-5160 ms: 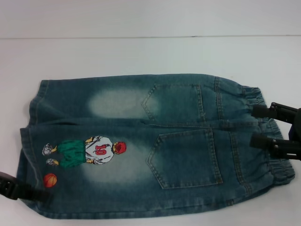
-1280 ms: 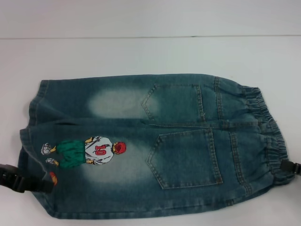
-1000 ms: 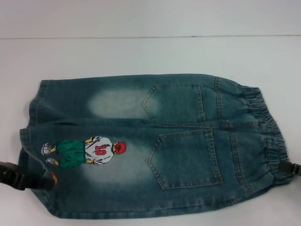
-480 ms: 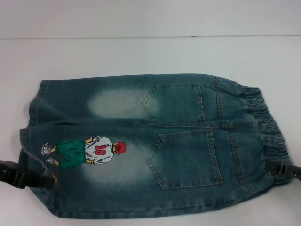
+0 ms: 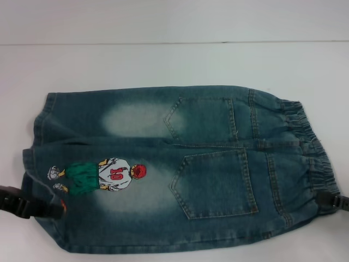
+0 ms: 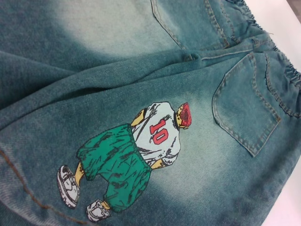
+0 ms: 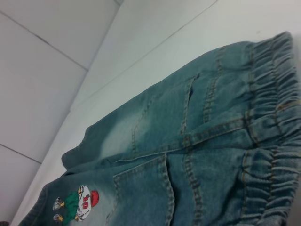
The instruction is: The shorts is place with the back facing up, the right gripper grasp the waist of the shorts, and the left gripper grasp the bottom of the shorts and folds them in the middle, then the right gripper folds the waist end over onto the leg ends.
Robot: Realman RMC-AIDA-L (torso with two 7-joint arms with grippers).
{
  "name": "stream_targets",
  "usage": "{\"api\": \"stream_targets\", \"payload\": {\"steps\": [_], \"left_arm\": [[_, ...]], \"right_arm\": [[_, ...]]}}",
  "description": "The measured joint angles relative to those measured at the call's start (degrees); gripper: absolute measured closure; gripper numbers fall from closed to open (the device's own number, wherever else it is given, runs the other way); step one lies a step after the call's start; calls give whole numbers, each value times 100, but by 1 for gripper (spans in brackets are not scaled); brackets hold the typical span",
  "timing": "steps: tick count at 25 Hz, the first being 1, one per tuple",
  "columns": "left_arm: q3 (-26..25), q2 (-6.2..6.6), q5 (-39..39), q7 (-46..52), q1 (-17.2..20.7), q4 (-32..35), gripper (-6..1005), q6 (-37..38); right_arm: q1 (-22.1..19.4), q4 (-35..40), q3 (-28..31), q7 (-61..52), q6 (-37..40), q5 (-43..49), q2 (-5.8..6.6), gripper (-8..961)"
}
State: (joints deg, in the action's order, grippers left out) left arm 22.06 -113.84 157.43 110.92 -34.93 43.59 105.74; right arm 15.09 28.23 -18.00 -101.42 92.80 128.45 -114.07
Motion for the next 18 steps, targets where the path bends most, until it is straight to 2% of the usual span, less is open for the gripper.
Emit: {"api": "stream_targets", "payload": {"steps": [6, 11, 18], "left_arm": [[0, -17, -26, 7, 3, 0, 996, -1], [0, -23, -28, 22, 3, 1, 996, -1], [1, -24, -30, 25, 3, 1, 996, -1]], "right_arm": [[-48, 30, 28, 0, -10, -11, 18, 215], [-56, 35, 105, -1, -41, -14, 29, 330], [-43, 43, 169, -37, -86, -6, 41, 623]]}}
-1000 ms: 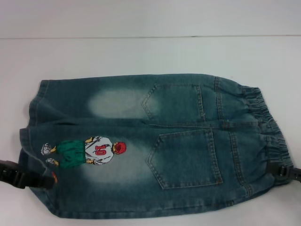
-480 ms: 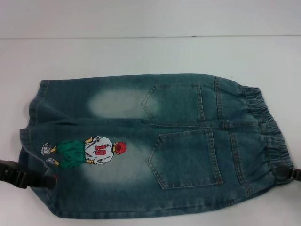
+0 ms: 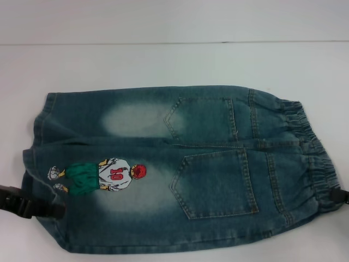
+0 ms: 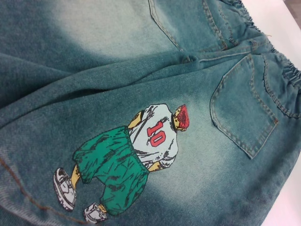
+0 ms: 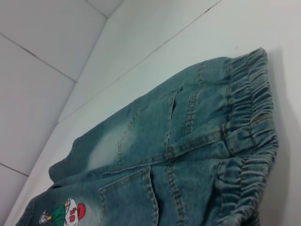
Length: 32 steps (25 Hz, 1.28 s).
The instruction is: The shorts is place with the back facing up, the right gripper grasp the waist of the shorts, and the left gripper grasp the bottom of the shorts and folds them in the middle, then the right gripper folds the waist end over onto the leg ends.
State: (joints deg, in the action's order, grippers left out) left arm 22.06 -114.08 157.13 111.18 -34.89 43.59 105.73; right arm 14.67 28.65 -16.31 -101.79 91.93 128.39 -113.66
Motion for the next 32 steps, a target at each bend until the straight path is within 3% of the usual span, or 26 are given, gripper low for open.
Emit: {"api": "stream_targets", "payload": {"steps": [7, 32], "left_arm": [[0, 5, -12, -3, -5, 0, 996, 0], [-73, 14, -421, -4, 26, 3, 997, -191]], "right_arm": [[72, 9, -43, -12, -7, 18, 13, 909], [187, 307, -11, 176, 195, -65, -87, 896]]}}
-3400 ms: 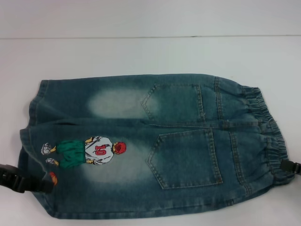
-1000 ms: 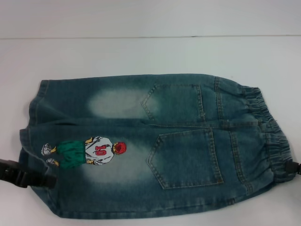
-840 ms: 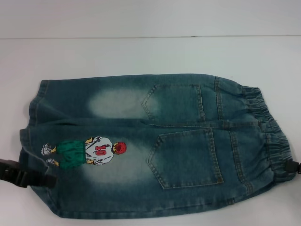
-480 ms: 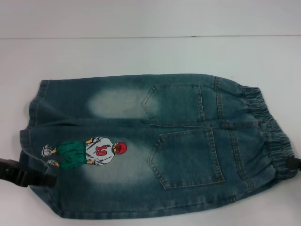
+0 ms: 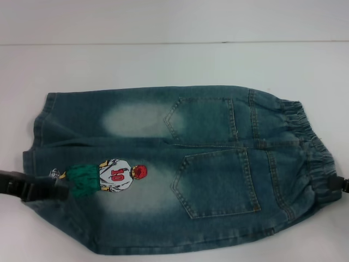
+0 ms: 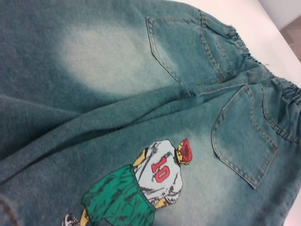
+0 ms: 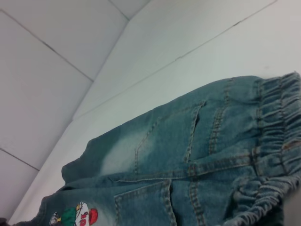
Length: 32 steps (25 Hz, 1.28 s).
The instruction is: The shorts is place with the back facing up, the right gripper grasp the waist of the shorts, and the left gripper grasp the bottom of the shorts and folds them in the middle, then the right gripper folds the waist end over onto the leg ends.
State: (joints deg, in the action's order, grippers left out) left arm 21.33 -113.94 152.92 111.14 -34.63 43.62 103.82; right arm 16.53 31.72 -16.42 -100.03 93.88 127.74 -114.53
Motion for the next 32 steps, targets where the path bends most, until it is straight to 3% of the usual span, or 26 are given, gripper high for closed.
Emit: {"api": "stream_targets", "payload": {"steps": [8, 21, 32], "left_arm": [[-60, 32, -181, 24, 37, 33, 997, -84], [-305, 55, -553, 31, -21, 53, 997, -465], [-289, -16, -980, 274, -217, 15, 996, -874]], "right_arm": [[141, 90, -48, 13, 25, 5, -2, 886], [560, 457, -334, -418, -66, 25, 93, 870], [1077, 683, -721, -1003, -353, 164, 276, 856]]}}
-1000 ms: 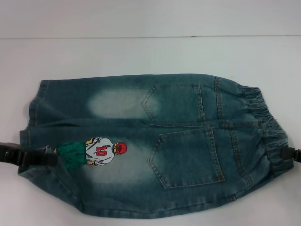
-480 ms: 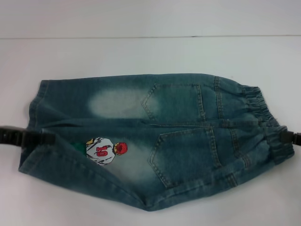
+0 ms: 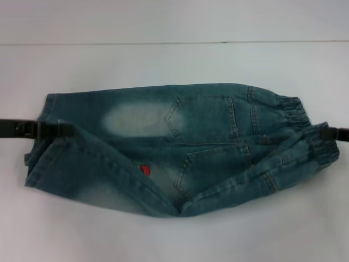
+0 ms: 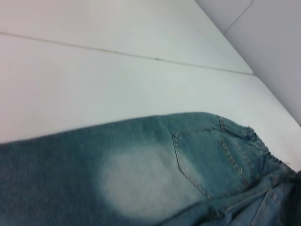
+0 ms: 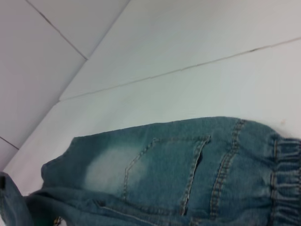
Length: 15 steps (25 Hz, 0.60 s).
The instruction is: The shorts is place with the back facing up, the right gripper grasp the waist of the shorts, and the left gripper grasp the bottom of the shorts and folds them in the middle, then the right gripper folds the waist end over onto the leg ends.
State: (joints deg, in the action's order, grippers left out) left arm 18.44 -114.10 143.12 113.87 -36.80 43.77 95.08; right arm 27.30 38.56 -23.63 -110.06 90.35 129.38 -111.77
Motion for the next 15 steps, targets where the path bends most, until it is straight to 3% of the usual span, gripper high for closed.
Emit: {"api": "stream_targets", "payload": {"steps": [9, 15], "left_arm": [[-4, 6, -281, 281, -181, 8, 981, -154], [-7, 55, -505, 448, -194, 31, 970, -387]], "right_arm": [[462, 208, -265, -426, -166, 110, 96, 845], [679, 551, -524, -716, -206, 149, 87, 838]]}}
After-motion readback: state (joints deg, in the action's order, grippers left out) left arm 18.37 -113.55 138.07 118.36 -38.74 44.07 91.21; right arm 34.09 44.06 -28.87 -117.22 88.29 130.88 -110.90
